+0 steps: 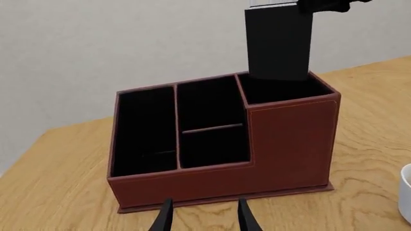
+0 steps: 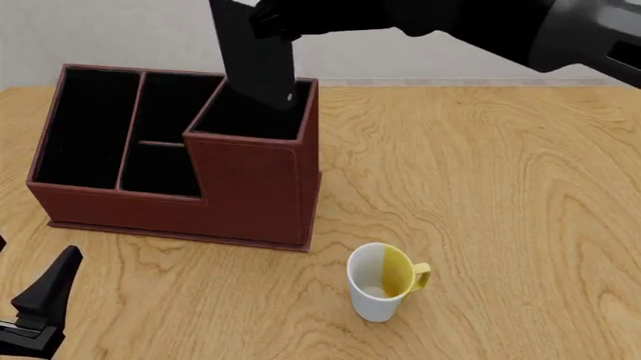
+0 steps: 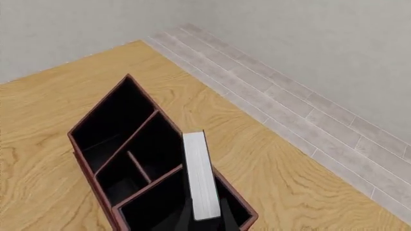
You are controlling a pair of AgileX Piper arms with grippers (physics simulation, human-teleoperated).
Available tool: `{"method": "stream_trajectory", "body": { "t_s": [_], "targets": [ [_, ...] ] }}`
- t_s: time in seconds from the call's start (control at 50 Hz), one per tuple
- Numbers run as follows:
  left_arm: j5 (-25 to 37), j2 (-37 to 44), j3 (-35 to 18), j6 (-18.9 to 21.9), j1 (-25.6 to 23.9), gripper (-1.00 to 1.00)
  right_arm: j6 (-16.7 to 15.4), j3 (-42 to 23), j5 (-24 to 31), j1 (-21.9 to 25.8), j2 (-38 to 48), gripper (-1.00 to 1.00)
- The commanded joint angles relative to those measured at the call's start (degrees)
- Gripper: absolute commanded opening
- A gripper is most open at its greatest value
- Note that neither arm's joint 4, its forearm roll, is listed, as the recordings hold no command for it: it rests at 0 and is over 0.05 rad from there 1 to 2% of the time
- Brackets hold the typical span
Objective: Pick up the book and place it in the right compartment of the caddy.
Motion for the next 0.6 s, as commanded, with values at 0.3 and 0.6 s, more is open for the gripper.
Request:
{"method": "stream_trajectory", "body": {
  "t_s": [0.3, 0.6],
  "targets": [
    [-0.6, 0.0, 0.7, 0.3, 0.2, 1.0, 3.3, 3.6, -4.6, 0.1, -0.2, -1.0],
    [-0.1, 0.0, 0.3, 0.6, 0.3, 1.0, 4.3, 5.7, -6.7, 0.0, 0.2, -1.0]
  ]
}}
